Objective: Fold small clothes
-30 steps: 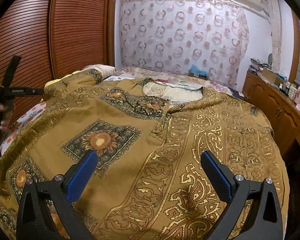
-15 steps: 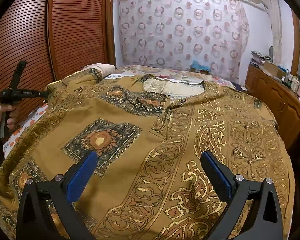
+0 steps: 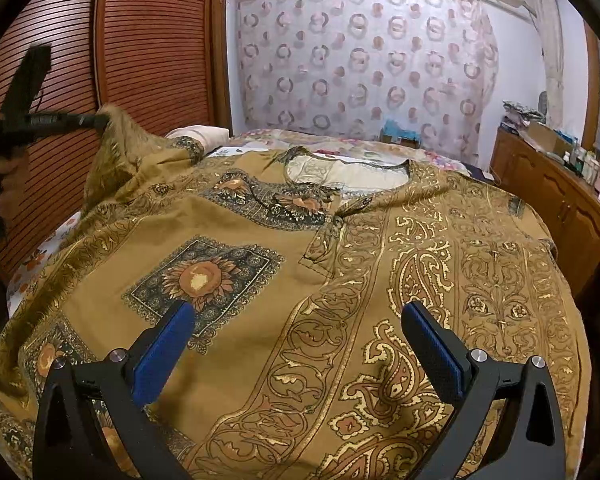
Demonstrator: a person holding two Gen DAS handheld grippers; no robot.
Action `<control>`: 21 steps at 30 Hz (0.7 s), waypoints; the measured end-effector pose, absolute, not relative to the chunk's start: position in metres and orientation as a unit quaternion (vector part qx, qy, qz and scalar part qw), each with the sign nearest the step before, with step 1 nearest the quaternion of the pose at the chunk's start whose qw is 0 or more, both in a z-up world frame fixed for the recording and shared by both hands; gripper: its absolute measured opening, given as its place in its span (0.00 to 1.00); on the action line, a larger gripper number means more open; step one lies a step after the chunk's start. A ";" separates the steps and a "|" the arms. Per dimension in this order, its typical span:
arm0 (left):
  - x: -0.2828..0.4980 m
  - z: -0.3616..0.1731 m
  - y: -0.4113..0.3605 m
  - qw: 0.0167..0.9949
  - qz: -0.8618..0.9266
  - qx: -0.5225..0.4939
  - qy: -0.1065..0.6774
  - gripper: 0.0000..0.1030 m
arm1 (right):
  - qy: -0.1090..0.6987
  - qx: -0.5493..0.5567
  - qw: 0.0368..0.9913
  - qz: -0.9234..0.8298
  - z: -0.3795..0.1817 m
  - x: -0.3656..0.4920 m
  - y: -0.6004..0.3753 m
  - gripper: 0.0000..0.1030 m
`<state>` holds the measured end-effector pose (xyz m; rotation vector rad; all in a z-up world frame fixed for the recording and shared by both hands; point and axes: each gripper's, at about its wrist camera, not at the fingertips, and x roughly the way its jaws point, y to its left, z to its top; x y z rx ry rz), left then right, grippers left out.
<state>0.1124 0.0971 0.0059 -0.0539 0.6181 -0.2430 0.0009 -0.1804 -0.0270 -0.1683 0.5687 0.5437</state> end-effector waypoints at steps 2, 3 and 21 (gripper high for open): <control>0.113 0.009 0.071 0.942 -0.138 -0.009 0.306 0.07 | 0.278 -0.081 0.920 0.265 -0.026 0.002 -0.181 0.99; 0.111 0.009 0.061 0.941 -0.143 0.000 0.307 0.07 | 0.278 -0.081 0.920 0.265 -0.027 0.002 -0.181 0.99; 0.106 -0.071 0.082 0.916 -0.078 -0.005 0.393 0.75 | 0.278 -0.083 0.920 0.262 -0.026 0.001 -0.182 1.00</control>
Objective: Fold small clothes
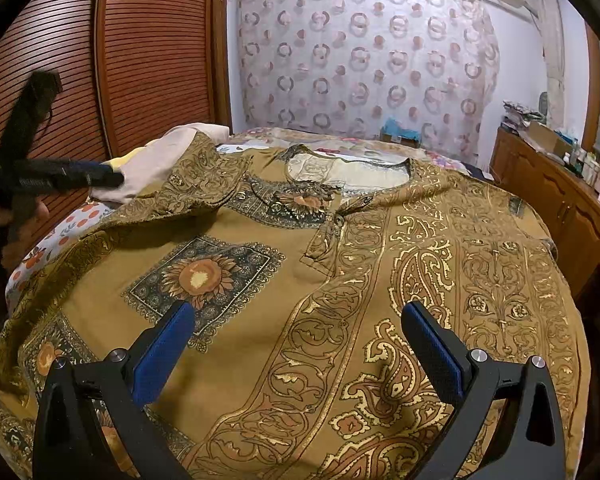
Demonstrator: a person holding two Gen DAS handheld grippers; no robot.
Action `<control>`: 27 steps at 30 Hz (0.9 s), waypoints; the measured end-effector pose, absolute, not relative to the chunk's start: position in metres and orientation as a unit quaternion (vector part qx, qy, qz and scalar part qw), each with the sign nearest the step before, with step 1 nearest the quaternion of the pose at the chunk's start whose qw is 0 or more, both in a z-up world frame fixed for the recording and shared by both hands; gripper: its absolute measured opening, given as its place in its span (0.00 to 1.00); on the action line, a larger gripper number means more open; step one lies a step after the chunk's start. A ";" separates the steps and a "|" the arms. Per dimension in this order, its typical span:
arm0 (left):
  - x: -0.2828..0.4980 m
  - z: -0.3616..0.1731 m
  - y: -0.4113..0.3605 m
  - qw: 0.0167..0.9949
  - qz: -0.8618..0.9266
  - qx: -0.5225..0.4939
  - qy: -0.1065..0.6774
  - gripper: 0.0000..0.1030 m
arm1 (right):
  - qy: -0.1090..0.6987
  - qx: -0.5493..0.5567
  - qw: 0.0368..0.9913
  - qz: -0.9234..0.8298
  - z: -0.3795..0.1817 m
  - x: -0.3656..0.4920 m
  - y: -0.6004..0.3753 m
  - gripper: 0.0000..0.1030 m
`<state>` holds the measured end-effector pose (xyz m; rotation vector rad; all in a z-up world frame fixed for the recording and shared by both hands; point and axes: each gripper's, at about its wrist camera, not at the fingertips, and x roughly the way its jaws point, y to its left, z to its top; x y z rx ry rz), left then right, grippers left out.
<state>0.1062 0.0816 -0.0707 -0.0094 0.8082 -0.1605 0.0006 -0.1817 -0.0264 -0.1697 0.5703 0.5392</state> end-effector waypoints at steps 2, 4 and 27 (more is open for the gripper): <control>0.111 -0.084 0.087 0.910 -0.068 -0.006 0.408 0.75 | 0.275 -0.079 0.921 0.266 -0.025 -0.001 -0.183 0.99; 0.113 -0.092 0.088 0.907 -0.065 -0.007 0.415 0.75 | 0.275 -0.080 0.919 0.270 -0.025 -0.002 -0.184 0.99; 0.123 -0.104 0.090 0.898 -0.036 0.005 0.439 0.99 | 0.260 -0.129 0.889 0.354 0.021 0.102 -0.112 0.92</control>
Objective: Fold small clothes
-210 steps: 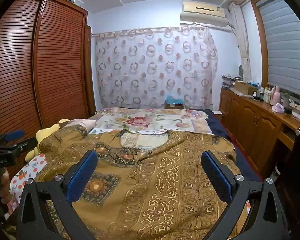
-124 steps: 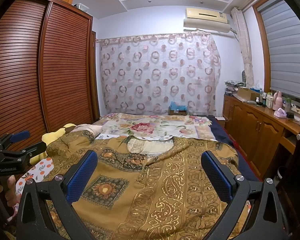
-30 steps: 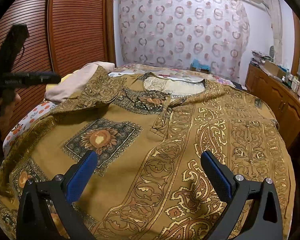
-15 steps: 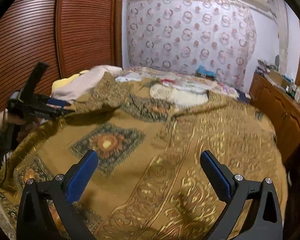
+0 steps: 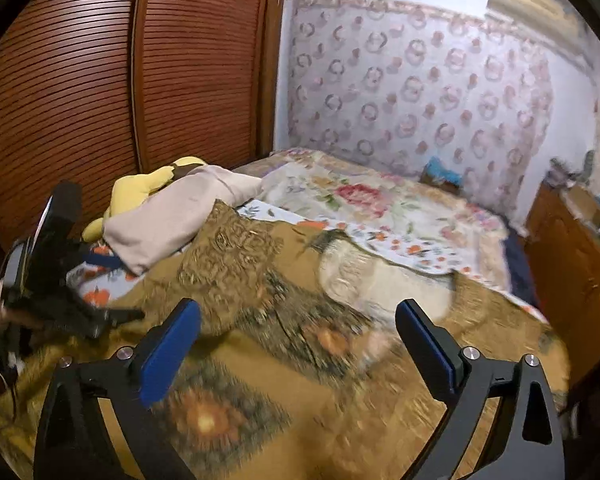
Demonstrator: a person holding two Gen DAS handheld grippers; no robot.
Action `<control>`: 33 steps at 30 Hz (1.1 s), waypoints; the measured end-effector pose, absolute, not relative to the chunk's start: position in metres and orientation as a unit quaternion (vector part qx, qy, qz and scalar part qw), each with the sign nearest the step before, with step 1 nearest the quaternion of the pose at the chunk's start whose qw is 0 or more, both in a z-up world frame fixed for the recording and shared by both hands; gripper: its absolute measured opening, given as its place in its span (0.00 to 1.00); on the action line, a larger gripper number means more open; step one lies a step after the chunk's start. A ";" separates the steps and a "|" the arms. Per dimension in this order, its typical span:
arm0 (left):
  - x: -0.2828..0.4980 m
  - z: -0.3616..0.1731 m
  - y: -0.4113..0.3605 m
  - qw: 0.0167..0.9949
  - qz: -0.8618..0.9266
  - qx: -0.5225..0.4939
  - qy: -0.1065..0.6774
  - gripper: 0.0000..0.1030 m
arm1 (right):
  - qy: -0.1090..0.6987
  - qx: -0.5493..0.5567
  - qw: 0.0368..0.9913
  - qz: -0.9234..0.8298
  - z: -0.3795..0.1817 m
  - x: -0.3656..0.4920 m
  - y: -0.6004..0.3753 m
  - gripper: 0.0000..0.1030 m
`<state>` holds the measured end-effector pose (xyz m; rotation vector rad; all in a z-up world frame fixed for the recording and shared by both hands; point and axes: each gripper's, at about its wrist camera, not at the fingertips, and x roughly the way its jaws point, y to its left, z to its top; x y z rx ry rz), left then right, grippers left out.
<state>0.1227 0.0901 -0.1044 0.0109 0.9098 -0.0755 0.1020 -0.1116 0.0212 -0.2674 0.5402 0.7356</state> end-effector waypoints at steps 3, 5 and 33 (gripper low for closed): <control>0.123 -0.104 0.090 0.898 -0.036 0.005 0.439 0.99 | 0.285 -0.120 0.874 0.375 0.010 0.126 -0.090 0.83; 0.123 -0.104 0.090 0.898 -0.036 0.005 0.439 0.99 | 0.294 -0.125 0.867 0.383 0.001 0.142 -0.072 0.77; 0.123 -0.105 0.091 0.898 -0.036 0.005 0.439 0.99 | 0.344 -0.175 0.839 0.384 -0.039 0.191 -0.002 0.03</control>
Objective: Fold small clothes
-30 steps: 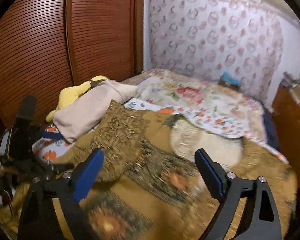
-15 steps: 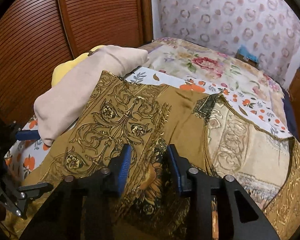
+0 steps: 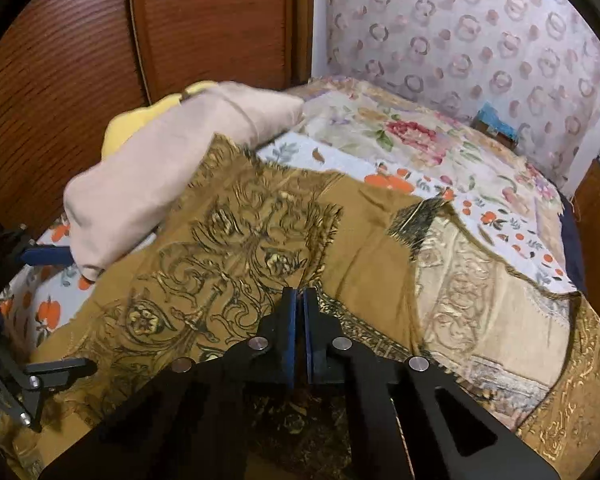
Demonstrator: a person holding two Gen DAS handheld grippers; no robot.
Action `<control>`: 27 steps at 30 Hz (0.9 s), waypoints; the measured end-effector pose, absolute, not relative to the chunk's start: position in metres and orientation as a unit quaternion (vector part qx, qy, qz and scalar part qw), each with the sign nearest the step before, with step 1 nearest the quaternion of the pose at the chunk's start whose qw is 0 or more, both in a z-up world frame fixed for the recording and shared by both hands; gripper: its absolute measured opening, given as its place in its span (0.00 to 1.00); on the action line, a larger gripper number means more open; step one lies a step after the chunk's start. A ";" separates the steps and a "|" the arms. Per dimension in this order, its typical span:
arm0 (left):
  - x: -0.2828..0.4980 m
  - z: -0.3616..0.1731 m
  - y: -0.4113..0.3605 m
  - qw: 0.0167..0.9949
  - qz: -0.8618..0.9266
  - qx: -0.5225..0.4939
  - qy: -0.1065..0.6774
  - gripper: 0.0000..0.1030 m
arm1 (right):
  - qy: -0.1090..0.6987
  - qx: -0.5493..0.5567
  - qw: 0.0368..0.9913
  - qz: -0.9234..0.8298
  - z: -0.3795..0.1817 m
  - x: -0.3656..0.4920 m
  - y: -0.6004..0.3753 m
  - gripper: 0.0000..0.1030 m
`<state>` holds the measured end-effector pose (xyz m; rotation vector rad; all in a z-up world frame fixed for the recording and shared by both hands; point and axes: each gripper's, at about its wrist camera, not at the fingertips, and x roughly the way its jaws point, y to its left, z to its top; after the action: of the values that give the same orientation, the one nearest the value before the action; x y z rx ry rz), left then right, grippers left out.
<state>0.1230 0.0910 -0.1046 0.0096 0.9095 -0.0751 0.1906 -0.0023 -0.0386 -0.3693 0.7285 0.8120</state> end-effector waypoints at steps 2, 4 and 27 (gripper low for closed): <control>0.123 -0.105 0.091 0.898 -0.036 0.005 0.439 0.99 | 0.325 -0.167 0.848 0.385 -0.030 0.182 -0.010 0.02; 0.123 -0.105 0.091 0.898 -0.036 0.005 0.439 0.99 | 0.315 -0.162 0.855 0.378 -0.023 0.175 -0.018 0.02; 0.123 -0.105 0.091 0.898 -0.036 0.004 0.439 1.00 | 0.347 -0.147 0.874 0.308 -0.028 0.139 -0.047 0.08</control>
<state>0.1230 0.0910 -0.1048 0.0092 0.9092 -0.0746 0.1390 -0.0471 -0.0279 -0.3068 0.7250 0.6430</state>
